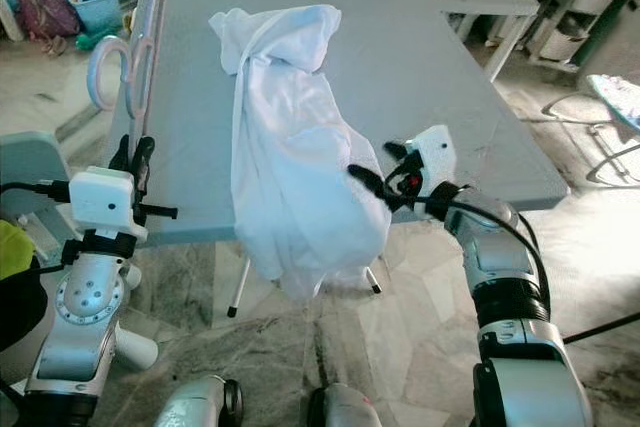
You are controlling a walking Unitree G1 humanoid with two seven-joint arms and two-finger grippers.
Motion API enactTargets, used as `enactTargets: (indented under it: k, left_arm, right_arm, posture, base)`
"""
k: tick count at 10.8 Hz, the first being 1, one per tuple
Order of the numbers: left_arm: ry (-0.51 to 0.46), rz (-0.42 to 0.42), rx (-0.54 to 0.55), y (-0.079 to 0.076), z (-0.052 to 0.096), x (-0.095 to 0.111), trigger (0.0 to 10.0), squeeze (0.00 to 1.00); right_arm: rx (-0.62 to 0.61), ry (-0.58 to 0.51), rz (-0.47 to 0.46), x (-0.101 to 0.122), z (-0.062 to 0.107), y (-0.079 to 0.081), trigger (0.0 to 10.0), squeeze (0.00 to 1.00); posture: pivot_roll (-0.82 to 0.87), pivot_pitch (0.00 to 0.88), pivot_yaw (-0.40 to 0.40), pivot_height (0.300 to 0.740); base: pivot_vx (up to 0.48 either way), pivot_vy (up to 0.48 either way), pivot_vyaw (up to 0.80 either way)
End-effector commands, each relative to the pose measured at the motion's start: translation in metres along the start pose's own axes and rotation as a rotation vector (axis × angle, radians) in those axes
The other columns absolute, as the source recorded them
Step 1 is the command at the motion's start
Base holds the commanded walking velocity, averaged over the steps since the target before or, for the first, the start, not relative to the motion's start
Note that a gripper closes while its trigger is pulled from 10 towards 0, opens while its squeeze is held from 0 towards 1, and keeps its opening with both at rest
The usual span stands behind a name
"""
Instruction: Hang hanger
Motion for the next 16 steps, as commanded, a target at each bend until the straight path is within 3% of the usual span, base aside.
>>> enactTargets:
  k: [1, 2, 3, 4, 5, 6, 7, 9, 12, 14, 16]
  left_arm:
    - [0.161, 0.006, -0.051, -0.010, 0.017, -0.037, 10.0, 0.00]
    - [0.171, 0.009, -0.056, -0.010, 0.019, -0.040, 10.0, 0.00]
    - [0.173, 0.010, -0.060, -0.011, 0.019, -0.040, 10.0, 0.00]
    - [0.172, 0.012, -0.064, -0.013, 0.019, -0.040, 10.0, 0.00]
    - [0.170, 0.017, -0.071, -0.015, 0.019, -0.039, 10.0, 0.00]
    - [0.168, 0.018, -0.074, -0.016, 0.019, -0.038, 10.0, 0.00]
    - [0.166, 0.020, -0.075, -0.016, 0.019, -0.038, 10.0, 0.00]
    - [0.162, 0.024, -0.077, -0.019, 0.018, -0.036, 10.0, 0.00]
    - [0.162, 0.036, -0.068, -0.023, 0.018, -0.035, 10.0, 0.00]
    - [0.169, 0.042, -0.051, -0.025, 0.020, -0.035, 10.0, 0.00]
    - [0.183, 0.046, -0.023, -0.024, 0.024, -0.036, 10.0, 0.00]
  right_arm:
    - [0.061, -0.007, -0.038, 0.006, 0.004, 0.005, 10.0, 0.00]
    - [0.144, 0.086, -0.058, -0.017, 0.009, 0.018, 10.0, 0.00]
    - [0.143, 0.122, -0.077, -0.031, 0.008, 0.022, 10.0, 0.00]
    - [0.112, 0.154, -0.070, -0.043, 0.005, 0.023, 10.0, 0.00]
    - [0.018, 0.159, -0.034, -0.051, -0.004, 0.021, 9.2, 0.00]
    - [-0.044, 0.141, -0.014, -0.053, -0.012, 0.021, 0.0, 0.00]
    - [-0.127, 0.093, -0.069, -0.054, -0.024, 0.022, 0.0, 0.00]
    - [-0.157, 0.097, -0.094, -0.062, -0.041, 0.033, 0.0, 0.00]
    - [-0.290, 0.079, -0.172, -0.040, -0.063, 0.015, 0.0, 0.00]
    - [-0.372, 0.050, -0.213, -0.008, -0.076, 0.001, 0.0, 0.00]
    - [-0.474, -0.095, -0.316, 0.053, -0.082, -0.013, 0.0, 0.00]
  posture:
    - [0.15, 0.147, -0.103, 0.740]
    - [0.15, 0.149, -0.102, 0.740]
    - [0.15, 0.150, -0.100, 0.740]
    - [0.15, 0.151, -0.099, 0.740]
    - [0.15, 0.152, -0.097, 0.740]
    - [0.15, 0.152, -0.098, 0.740]
    - [0.15, 0.152, -0.100, 0.740]
    - [0.15, 0.154, -0.109, 0.740]
    - [0.15, 0.154, -0.131, 0.740]
    - [0.16, 0.164, -0.166, 0.740]
    - [0.17, 0.175, -0.191, 0.740]
  base:
    - [0.000, 0.000, 0.00]
    - [0.000, 0.000, 0.00]
    - [0.000, 0.000, 0.00]
    - [0.000, 0.000, 0.00]
    - [0.000, 0.000, 0.00]
    - [0.000, 0.000, 0.00]
    - [0.000, 0.000, 0.00]
    - [0.000, 0.000, 0.00]
    - [0.000, 0.000, 0.00]
    - [0.000, 0.000, 0.00]
    - [0.000, 0.000, 0.00]
Point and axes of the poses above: a point about 5 cm out from each wrist's last joint towards the gripper, its own z axis pointing back from the gripper into the wrist, its own x axis along the axis of the wrist's last joint, y = z × x, the point moved 5 cm from there along -z, pointing out of the wrist towards the gripper, and after that the axes turned 15 degrees about -z, right-handed, at the moved point
